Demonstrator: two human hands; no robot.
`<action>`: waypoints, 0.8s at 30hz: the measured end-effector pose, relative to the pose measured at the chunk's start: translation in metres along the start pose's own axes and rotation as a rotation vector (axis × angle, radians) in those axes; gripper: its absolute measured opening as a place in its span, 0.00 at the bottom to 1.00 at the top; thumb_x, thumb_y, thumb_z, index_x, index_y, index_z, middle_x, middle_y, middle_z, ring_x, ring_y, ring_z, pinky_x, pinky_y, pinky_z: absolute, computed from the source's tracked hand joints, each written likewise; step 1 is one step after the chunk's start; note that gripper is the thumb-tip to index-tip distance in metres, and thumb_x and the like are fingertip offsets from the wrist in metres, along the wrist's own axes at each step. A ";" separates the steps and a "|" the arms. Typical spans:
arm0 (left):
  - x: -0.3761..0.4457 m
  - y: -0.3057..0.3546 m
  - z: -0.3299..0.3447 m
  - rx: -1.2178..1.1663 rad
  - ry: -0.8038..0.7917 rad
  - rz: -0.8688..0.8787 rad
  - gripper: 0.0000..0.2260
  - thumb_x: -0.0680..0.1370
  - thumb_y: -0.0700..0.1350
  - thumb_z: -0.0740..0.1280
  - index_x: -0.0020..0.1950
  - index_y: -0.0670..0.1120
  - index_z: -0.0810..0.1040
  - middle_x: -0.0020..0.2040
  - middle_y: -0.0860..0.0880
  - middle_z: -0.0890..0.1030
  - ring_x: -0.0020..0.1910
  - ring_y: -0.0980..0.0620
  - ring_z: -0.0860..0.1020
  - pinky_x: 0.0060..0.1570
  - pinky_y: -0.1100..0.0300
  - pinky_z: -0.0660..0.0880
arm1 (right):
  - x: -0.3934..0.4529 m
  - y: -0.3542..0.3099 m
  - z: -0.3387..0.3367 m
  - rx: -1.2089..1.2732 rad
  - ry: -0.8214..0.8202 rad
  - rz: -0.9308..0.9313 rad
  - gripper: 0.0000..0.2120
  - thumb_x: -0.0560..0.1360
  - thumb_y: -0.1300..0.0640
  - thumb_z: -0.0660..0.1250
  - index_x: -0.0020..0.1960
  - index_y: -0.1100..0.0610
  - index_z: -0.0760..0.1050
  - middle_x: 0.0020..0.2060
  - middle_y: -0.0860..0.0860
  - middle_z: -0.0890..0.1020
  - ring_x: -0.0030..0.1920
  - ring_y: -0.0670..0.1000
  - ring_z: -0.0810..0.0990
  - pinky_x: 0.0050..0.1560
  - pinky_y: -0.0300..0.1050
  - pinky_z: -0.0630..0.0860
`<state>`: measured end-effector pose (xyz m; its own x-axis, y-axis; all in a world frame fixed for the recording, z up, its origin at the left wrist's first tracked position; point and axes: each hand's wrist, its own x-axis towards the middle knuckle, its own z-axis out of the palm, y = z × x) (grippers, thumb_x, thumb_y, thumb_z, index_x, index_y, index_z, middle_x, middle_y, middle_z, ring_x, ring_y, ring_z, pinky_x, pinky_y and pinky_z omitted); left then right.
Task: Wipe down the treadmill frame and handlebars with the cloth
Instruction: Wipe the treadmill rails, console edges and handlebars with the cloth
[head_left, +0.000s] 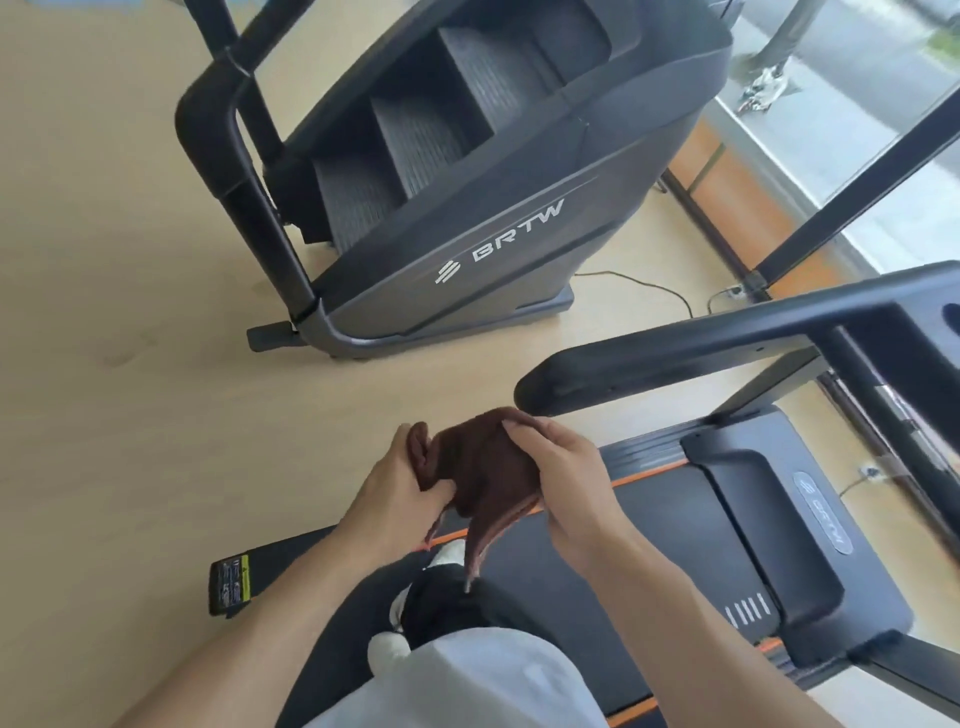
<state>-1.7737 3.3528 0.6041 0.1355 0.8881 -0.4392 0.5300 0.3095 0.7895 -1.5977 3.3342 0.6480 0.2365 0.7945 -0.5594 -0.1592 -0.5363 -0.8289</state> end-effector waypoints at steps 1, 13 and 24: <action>0.008 0.006 0.000 0.013 -0.009 0.025 0.12 0.76 0.41 0.71 0.50 0.50 0.67 0.44 0.49 0.80 0.44 0.46 0.78 0.46 0.52 0.73 | 0.004 -0.007 -0.006 0.015 0.026 -0.015 0.06 0.79 0.56 0.71 0.49 0.53 0.87 0.46 0.57 0.88 0.53 0.61 0.86 0.55 0.63 0.82; 0.166 0.125 0.049 0.191 -0.052 0.148 0.37 0.73 0.58 0.74 0.78 0.51 0.63 0.74 0.50 0.70 0.74 0.48 0.69 0.71 0.52 0.68 | 0.099 -0.039 -0.116 0.051 0.717 0.003 0.25 0.75 0.43 0.75 0.68 0.48 0.73 0.63 0.46 0.79 0.58 0.47 0.78 0.53 0.41 0.72; 0.176 0.136 0.141 0.671 -0.216 0.415 0.27 0.84 0.59 0.54 0.81 0.52 0.57 0.72 0.47 0.71 0.68 0.44 0.72 0.65 0.49 0.68 | 0.137 -0.002 -0.064 0.521 0.381 0.266 0.25 0.83 0.43 0.63 0.79 0.42 0.64 0.66 0.46 0.80 0.61 0.47 0.80 0.51 0.43 0.80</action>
<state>-1.5598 3.5027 0.5735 0.5529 0.7795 -0.2944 0.7802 -0.3604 0.5112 -1.5033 3.4261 0.5729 0.4305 0.4483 -0.7834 -0.6749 -0.4164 -0.6092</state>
